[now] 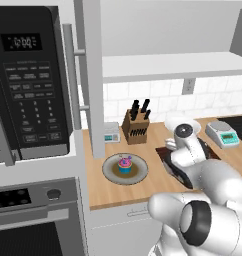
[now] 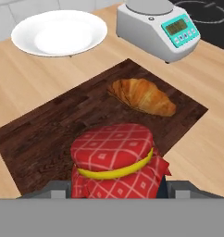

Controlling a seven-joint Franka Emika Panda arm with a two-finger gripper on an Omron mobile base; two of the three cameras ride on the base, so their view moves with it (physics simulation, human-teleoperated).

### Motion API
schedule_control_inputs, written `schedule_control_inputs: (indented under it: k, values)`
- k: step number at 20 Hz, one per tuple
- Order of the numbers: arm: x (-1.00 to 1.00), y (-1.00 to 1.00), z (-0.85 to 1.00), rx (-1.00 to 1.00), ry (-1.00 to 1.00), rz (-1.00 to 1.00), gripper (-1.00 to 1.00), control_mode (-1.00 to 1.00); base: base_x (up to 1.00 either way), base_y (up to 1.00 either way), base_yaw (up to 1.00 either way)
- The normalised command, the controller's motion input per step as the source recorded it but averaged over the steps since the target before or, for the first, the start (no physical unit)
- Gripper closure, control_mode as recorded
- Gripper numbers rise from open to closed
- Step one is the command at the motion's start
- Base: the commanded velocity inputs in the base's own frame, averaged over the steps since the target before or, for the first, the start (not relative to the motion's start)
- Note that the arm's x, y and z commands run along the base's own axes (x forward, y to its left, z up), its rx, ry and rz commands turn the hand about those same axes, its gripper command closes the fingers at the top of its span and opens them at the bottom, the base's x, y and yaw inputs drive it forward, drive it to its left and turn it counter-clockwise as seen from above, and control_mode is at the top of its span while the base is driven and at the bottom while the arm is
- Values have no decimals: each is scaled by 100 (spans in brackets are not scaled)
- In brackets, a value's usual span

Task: From the different types of pastries on the counter, select a croissant and place it on the cutting board. Then retrieve a jar of jam from the cabinet and place it alongside the croissant on the cutting board.

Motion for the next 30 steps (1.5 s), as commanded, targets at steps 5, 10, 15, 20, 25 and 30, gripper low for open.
schedule_control_inputs:
  k: [5,10,15,20,25,30]
  values:
    - [-5,-12,-14,-1,-11,0,100,-100,0,0,0]
    - [1,-2,-15,0,0,0,100,-100,0,0,0]
    - [1,0,-53,0,0,0,100,-100,0,0,0]
    - [10,0,-46,-8,-6,0,100,-100,0,0,0]
    - [2,0,-57,-8,-6,0,100,-100,0,0,0]
    - [0,0,-68,-5,-1,0,100,-100,0,0,0]
